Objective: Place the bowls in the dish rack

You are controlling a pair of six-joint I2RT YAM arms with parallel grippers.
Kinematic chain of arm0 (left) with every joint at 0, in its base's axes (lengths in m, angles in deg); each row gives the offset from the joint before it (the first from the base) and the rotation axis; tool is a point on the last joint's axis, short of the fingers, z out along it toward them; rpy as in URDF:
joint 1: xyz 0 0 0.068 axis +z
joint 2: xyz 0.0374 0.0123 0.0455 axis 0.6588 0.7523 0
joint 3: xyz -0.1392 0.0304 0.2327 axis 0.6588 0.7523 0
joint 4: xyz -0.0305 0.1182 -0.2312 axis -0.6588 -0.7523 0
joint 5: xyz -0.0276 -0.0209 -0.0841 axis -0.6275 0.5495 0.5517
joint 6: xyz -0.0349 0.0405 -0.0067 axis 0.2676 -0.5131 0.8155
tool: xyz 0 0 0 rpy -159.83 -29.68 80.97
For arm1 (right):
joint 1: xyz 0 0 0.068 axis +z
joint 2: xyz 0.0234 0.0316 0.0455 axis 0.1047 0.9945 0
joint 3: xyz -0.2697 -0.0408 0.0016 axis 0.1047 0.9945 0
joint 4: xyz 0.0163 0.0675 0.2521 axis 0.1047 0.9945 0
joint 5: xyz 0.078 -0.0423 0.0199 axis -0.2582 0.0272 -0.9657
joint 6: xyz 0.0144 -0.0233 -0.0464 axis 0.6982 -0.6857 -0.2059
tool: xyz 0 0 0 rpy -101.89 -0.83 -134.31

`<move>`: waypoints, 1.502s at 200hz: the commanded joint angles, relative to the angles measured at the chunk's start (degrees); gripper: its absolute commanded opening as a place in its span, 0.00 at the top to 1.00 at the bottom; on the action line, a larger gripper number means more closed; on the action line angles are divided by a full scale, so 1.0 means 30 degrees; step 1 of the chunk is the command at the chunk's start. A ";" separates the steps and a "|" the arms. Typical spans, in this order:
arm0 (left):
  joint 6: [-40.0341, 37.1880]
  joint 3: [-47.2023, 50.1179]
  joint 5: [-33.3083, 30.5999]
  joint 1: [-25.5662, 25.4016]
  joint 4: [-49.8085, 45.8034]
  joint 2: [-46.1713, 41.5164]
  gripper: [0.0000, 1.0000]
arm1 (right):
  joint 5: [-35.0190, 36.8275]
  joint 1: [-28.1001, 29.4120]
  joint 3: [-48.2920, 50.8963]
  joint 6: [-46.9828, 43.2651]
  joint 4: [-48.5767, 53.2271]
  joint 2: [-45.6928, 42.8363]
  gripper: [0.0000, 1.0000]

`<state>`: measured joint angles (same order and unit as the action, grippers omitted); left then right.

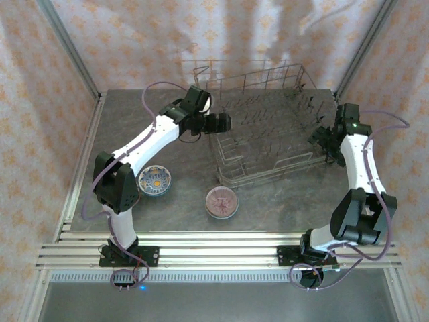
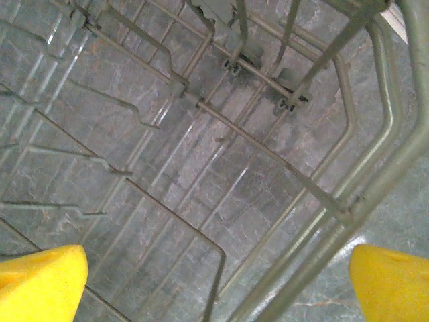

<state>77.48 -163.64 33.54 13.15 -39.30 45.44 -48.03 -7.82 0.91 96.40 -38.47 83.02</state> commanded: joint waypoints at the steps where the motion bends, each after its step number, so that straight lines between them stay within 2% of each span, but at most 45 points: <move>1: 0.0761 0.0296 0.1470 -0.1248 -0.0371 0.0295 0.07 | -0.0293 -0.0403 -0.1115 -0.0008 -0.0414 0.0536 0.00; 79: 0.1610 -0.0185 0.1500 -0.2455 -0.0769 0.0112 0.07 | 0.0029 -0.1263 -0.4022 -0.1307 0.0429 0.2905 0.00; 111: 0.0454 -0.0433 -0.0035 -0.2424 -0.1693 -0.0498 0.03 | 0.0726 -0.1261 -0.4245 -0.1569 0.1138 0.2844 0.00; 145: -0.1345 -0.2258 -0.1173 -0.1321 -0.3584 -0.0475 0.01 | 0.1992 -0.1258 -0.3306 -0.1913 0.1724 0.1203 0.01; 185: -0.2835 -0.4097 -0.0936 0.0380 -0.4193 0.0029 0.01 | 0.1805 -0.1257 -0.1526 -0.1695 0.1896 -0.0716 0.01; 215: -0.3631 -0.5200 -0.0974 0.1603 -0.3663 0.0576 0.01 | 0.0695 -0.1228 -0.0555 -0.1266 0.1664 -0.1674 0.01; 270: -0.5417 -0.8035 -0.0316 0.3273 -0.1976 0.3802 0.01 | -0.0838 -0.0715 0.0508 -0.0633 0.1163 -0.2011 0.01; 300: -0.4863 -0.8969 0.0814 0.3936 -0.0770 0.5168 0.01 | -0.0901 -0.0333 0.0659 -0.0390 0.0943 -0.1936 0.00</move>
<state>64.00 -188.12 33.80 23.56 -45.22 58.97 -49.97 -9.59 2.14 93.82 -34.82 77.95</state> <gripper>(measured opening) 0.993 0.994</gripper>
